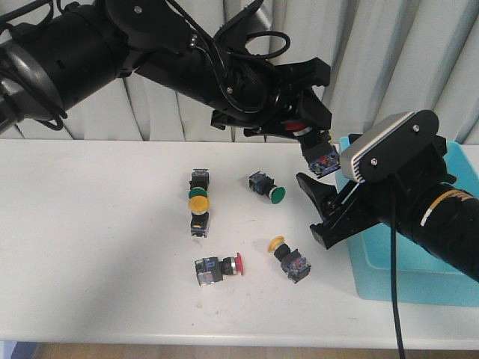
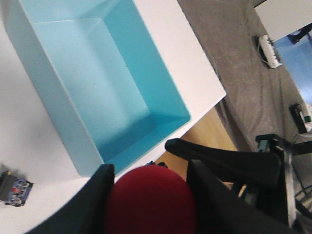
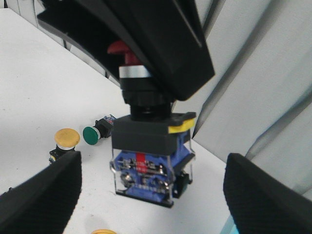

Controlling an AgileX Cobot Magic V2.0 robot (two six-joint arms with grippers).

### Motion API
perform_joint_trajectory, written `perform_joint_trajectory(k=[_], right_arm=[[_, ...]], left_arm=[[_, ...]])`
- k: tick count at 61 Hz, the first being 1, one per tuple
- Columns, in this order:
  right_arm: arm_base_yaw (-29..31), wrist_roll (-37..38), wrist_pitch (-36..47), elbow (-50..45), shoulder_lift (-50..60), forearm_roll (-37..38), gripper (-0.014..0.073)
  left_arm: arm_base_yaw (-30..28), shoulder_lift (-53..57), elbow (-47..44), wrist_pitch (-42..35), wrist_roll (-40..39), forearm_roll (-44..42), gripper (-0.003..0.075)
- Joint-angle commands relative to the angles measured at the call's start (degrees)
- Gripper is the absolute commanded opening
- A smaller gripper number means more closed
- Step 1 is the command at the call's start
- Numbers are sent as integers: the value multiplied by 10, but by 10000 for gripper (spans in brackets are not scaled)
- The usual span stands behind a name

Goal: Pick red and yellow buttons and place in box
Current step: 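Grasp the red-capped switch with the right gripper, release the left gripper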

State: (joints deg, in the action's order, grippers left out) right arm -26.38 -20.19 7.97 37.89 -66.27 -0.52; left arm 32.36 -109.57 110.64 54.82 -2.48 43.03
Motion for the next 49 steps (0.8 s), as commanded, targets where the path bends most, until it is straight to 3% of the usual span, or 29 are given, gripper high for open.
perform_joint_trajectory(k=[1, 10, 16, 36, 49], right_arm=[[0, -3, 41, 14, 12, -2, 572], [0, -3, 50, 14, 12, -21, 545], [0, -3, 55, 14, 12, -37, 470], [0, -4, 59, 14, 12, -28, -10], [0, -4, 57, 14, 12, -28, -7]], left_arm=[[1, 36, 14, -24, -4, 52, -6], [2, 36, 14, -9, -4, 64, -5], [2, 36, 14, -4, -4, 68, -3], [2, 36, 14, 5, -4, 72, 7], [2, 36, 14, 6, 32, 72, 56]])
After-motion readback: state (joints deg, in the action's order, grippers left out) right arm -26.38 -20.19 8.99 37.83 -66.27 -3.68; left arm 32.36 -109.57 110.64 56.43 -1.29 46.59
